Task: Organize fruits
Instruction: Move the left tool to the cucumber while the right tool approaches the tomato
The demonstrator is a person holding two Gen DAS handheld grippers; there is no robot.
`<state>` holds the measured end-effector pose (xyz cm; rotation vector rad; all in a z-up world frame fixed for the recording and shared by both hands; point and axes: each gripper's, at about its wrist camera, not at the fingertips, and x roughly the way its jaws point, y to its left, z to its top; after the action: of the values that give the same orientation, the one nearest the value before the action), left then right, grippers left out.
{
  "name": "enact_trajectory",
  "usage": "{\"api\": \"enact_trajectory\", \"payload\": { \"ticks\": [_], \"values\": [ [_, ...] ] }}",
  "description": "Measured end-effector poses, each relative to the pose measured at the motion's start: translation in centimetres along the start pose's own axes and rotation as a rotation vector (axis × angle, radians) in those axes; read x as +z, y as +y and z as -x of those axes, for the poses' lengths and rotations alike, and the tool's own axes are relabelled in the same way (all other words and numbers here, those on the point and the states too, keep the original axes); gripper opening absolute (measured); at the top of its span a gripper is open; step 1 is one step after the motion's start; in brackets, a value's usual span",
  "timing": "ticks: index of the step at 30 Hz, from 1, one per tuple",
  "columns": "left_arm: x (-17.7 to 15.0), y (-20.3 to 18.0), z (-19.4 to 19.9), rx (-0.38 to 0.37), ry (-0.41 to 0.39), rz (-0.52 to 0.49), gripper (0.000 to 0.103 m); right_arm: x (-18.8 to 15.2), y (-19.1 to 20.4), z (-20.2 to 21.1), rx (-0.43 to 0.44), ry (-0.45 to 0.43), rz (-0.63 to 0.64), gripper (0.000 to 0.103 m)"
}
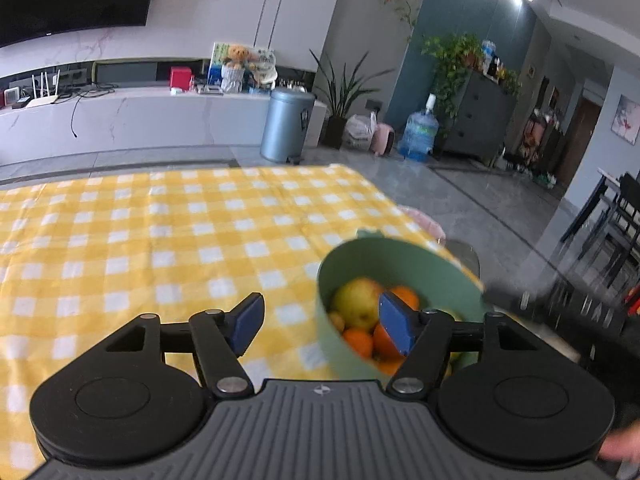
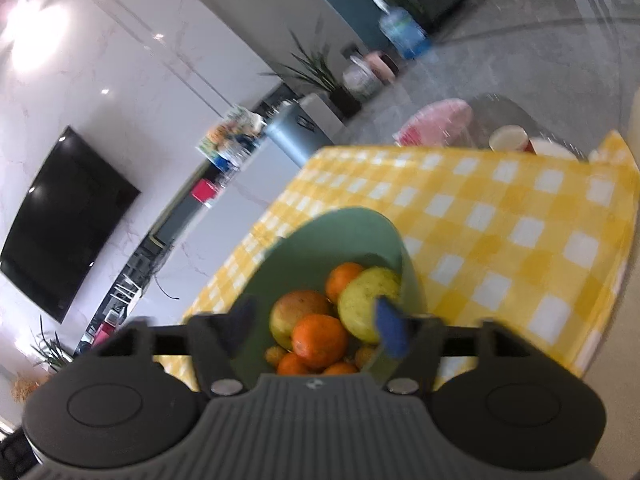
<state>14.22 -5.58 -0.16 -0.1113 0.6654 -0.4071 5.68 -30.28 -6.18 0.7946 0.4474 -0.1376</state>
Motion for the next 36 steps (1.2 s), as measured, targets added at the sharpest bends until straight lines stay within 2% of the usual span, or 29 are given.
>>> {"api": "enact_trajectory", "payload": {
  "ticks": [3, 6, 11, 14, 16, 17, 18, 21, 22, 24, 27, 30, 31, 36],
  "values": [
    [-0.3, 0.5, 1.1, 0.028, 0.010, 0.014, 0.077, -0.3, 1.7, 0.5, 0.017, -0.040, 0.077, 0.087],
    [-0.2, 0.9, 2.0, 0.045, 0.021, 0.039, 0.077, -1.0, 3.1, 0.3, 0.034, -0.036, 0.149, 0.092],
    [-0.2, 2.1, 3.7, 0.112, 0.035, 0.076, 0.077, -1.5, 4.0, -0.4, 0.038, 0.037, 0.186, 0.093],
    [-0.7, 3.8, 5.0, 0.152, 0.043, 0.127, 0.078, -1.9, 4.4, -0.9, 0.099, 0.103, 0.196, 0.092],
    [-1.3, 5.2, 5.5, 0.169, 0.071, 0.183, 0.078, -2.4, 4.9, -1.4, 0.160, 0.177, 0.218, 0.089],
    [-1.7, 5.8, 5.6, 0.170, 0.090, 0.213, 0.078, -2.8, 5.3, -1.8, 0.172, 0.216, 0.243, 0.083],
    [-2.1, 6.3, 5.6, 0.166, 0.112, 0.241, 0.078, -3.3, 5.9, -2.2, 0.155, 0.264, 0.281, 0.075],
    [-3.6, 7.2, 5.1, 0.146, 0.164, 0.330, 0.078, -4.6, 8.0, -2.2, 0.031, 0.259, 0.448, 0.059],
    [-4.0, 7.3, 4.9, 0.140, 0.172, 0.348, 0.078, -4.8, 8.4, -2.1, 0.015, 0.260, 0.475, 0.057],
    [-4.6, 6.8, 4.1, 0.132, 0.211, 0.364, 0.078, -4.8, 8.4, -2.1, 0.035, 0.285, 0.445, 0.043],
    [-5.0, 5.8, 1.9, 0.164, 0.293, 0.360, 0.075, -4.7, 7.6, -2.5, 0.054, 0.308, 0.365, 0.040],
    [-5.9, 5.5, 0.0, 0.224, 0.387, 0.364, 0.073, -5.0, 7.6, -2.4, 0.028, 0.321, 0.407, 0.037],
    [-6.0, 5.5, -0.4, 0.252, 0.405, 0.370, 0.075, -5.0, 7.7, -2.4, 0.033, 0.332, 0.404, 0.037],
    [-6.0, 5.6, -1.7, 0.238, 0.428, 0.421, 0.076, -5.7, 7.3, -3.4, 0.044, 0.406, 0.397, 0.037]
  ]
}}
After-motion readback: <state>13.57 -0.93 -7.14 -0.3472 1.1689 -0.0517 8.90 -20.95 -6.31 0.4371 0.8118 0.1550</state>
